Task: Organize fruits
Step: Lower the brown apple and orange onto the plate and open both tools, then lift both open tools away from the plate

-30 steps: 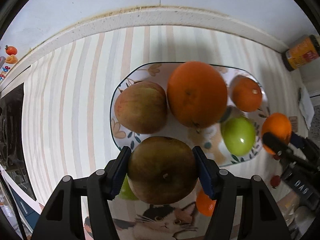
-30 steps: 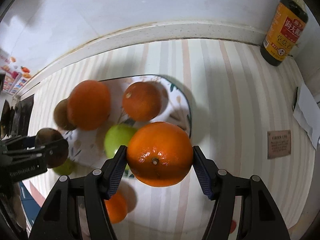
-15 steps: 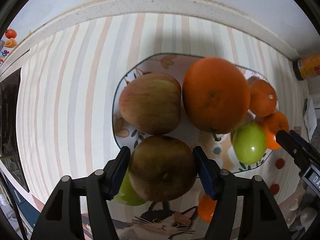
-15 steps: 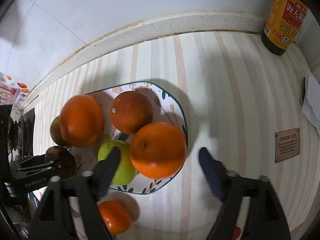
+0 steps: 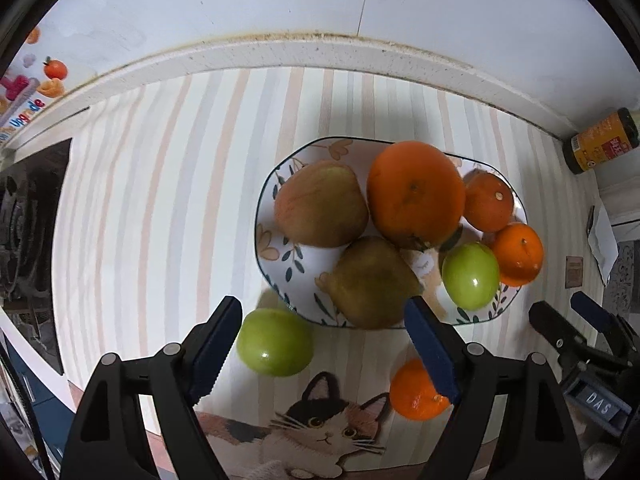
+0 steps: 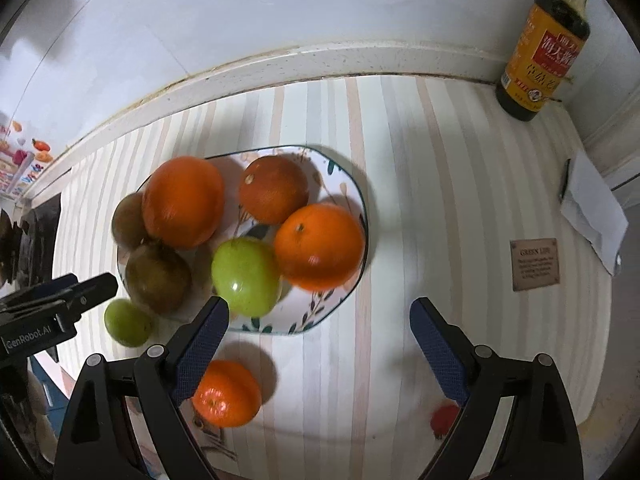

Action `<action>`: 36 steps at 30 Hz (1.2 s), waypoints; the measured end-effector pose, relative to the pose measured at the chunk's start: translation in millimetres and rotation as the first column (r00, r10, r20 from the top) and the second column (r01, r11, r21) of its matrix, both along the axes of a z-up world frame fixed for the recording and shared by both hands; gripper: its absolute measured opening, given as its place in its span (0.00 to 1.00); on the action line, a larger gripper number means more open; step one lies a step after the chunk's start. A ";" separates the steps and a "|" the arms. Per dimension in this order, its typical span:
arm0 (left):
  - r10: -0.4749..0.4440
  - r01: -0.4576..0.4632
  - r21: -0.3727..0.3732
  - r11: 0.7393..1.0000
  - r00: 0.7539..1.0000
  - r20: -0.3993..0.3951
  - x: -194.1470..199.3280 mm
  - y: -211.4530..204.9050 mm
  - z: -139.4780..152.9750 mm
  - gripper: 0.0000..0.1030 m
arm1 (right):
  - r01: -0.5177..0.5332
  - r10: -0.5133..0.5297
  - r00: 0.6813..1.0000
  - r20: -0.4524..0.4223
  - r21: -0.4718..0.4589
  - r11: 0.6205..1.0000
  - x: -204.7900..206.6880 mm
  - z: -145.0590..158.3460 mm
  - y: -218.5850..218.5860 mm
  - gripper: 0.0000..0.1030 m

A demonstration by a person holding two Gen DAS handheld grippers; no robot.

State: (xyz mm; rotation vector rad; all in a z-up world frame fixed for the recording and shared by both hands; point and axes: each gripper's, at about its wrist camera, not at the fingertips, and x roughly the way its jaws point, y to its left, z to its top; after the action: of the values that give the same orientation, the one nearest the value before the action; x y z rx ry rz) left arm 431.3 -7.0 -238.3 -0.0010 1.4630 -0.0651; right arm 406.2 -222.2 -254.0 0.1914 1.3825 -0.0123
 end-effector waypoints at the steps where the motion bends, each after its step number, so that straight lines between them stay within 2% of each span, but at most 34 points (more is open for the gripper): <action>1: -0.003 0.003 0.007 1.000 1.000 0.016 -6.7 0.2 6.7 0.80 | -0.001 0.001 1.000 0.002 -0.002 1.000 -3.6 3.0 2.2 0.91; 9: -0.027 0.023 0.030 0.999 0.989 0.144 -40.3 -4.3 44.0 0.80 | -0.009 0.012 0.997 0.073 -0.039 0.999 -38.5 44.6 19.8 0.91; 21: -0.039 0.034 0.019 0.999 0.944 0.328 -95.9 6.6 116.9 0.80 | 0.009 0.009 0.977 0.215 -0.083 0.996 -89.4 124.0 28.7 0.91; 29: -0.050 0.054 0.001 0.999 0.920 0.389 -125.3 10.1 150.2 0.80 | 0.005 0.019 0.960 0.281 -0.084 0.996 -121.2 165.4 39.7 0.91; 36: -0.056 0.066 -0.011 0.998 0.913 0.405 -143.5 11.5 161.6 0.80 | 0.020 0.005 0.947 0.321 -0.074 0.997 -144.1 187.5 41.9 0.91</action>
State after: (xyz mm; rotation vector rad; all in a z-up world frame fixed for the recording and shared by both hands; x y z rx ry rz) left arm 287.8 4.4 -76.8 0.0368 1.0461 -0.1270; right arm 262.0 -180.4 -66.5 0.1280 1.0536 -0.0388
